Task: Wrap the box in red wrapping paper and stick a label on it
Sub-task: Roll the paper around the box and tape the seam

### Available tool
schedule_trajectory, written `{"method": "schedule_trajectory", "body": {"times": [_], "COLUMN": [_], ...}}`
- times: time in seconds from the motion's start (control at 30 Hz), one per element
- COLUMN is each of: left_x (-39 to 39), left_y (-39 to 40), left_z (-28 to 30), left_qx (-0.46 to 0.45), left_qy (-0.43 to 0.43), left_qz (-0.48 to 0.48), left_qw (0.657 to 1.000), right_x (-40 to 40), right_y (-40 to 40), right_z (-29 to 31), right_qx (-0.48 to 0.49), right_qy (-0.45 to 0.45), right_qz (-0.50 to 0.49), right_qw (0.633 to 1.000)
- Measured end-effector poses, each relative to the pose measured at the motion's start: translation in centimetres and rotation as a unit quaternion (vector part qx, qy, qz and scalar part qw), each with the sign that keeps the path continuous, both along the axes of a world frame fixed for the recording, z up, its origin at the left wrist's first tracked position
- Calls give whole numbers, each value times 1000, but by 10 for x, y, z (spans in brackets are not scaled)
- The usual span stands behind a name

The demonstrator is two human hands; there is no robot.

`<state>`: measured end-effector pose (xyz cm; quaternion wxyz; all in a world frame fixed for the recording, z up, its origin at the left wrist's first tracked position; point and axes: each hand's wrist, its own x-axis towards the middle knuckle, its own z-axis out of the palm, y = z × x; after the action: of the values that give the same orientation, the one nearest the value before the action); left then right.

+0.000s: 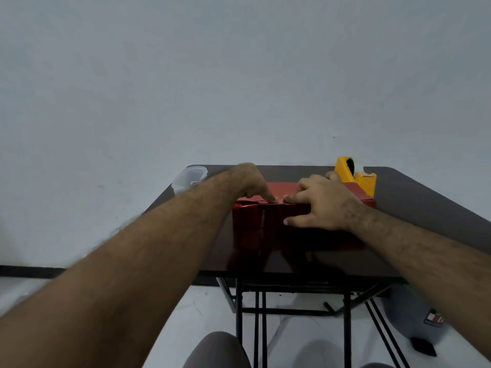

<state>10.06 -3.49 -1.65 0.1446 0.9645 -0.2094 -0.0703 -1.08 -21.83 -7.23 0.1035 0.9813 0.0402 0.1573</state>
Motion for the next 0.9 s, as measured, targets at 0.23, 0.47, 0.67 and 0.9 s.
{"method": "schedule_trajectory", "body": {"times": [0.23,0.47,0.67,0.9], "left_x": [-1,-8,-1,-3], "left_y": [8,8,16,11], "left_z": [9,-8,-13,-6], "left_qx": [-29,-46,-44,-63], "left_qy": [-42,-72,-68,-72], "left_qz": [-1,26,26,8], "left_qw": [999,996,996,995], "right_x": [1,7,5,6], "right_y": [19,34,36,37], "right_z": [2,-12,-11,-10], "right_qx": [-121,-20,-62,-111], "right_qy": [-39,-51,-65,-73], "right_qz": [-2,-22,-54,-60], "right_qw": [992,998,995,989]}}
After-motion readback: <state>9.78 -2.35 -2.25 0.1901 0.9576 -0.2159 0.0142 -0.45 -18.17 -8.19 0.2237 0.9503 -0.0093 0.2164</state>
